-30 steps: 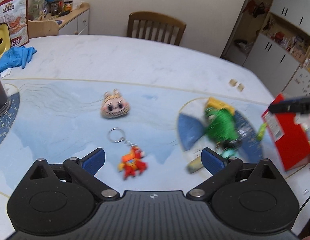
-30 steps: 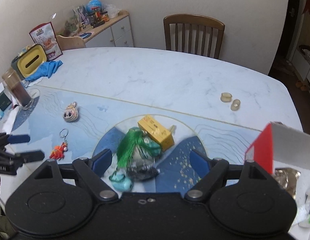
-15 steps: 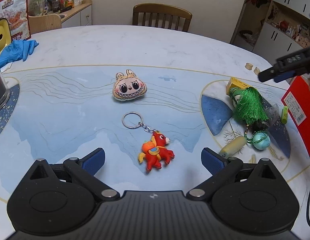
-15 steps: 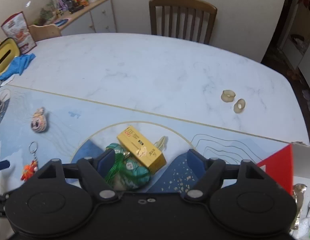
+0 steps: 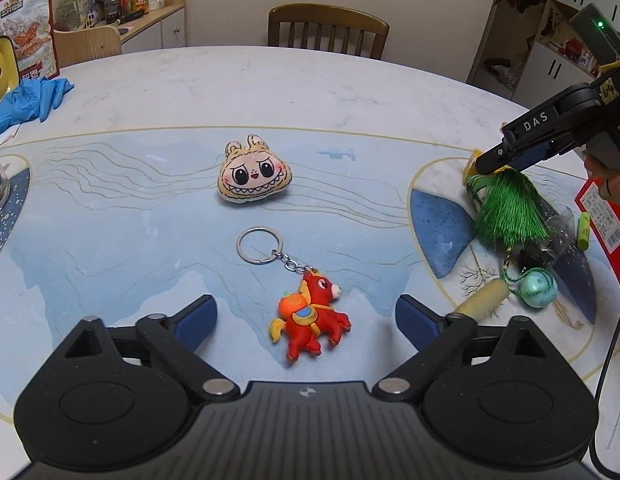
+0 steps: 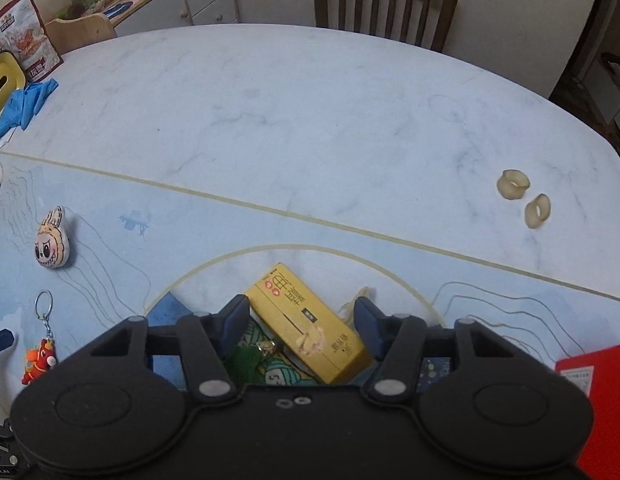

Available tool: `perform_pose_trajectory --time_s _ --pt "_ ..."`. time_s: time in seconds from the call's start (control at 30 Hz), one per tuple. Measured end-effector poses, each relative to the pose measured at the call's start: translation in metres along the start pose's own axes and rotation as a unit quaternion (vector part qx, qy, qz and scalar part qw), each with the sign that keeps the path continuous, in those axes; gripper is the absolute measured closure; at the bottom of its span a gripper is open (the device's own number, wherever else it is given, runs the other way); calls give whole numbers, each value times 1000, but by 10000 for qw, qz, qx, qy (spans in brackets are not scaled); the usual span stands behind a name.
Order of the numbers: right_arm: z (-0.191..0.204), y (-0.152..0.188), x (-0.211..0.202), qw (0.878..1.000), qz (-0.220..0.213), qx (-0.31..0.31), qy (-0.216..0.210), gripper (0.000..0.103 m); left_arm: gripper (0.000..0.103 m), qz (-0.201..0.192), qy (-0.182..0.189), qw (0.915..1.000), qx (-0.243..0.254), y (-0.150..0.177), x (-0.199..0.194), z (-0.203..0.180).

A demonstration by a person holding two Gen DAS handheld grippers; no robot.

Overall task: Organize objects
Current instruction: 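Grasp the red horse keychain with the left tool while the right tool grasps the yellow box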

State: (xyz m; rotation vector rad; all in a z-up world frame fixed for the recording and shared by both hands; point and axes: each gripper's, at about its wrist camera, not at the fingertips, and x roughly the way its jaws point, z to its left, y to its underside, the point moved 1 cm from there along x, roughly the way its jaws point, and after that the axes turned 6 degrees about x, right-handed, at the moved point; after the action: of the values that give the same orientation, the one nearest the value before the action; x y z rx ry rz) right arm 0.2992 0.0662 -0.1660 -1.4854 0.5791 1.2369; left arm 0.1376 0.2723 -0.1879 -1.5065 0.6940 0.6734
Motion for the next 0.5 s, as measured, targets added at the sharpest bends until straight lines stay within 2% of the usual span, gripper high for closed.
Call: perform_pose_trajectory --time_s 0.1,0.2,0.27,0.33,0.5 --pt "-7 -4 6 9999 49 96 56 57 19 -29 -86 9999 112 0 0 -2" --pt "-17 -6 11 9996 117 198 132 59 33 -40 -163 9996 230 -1 0 -4" --pt "-23 -6 14 9993 166 308 106 60 38 -32 -203 9994 274 -1 -1 -5" --pt "-25 -5 16 9992 191 336 120 65 49 -35 -230 9993 285 -1 -2 -6" --pt "-27 -3 18 9986 188 466 137 69 61 -34 -261 9989 383 -1 -3 -9"
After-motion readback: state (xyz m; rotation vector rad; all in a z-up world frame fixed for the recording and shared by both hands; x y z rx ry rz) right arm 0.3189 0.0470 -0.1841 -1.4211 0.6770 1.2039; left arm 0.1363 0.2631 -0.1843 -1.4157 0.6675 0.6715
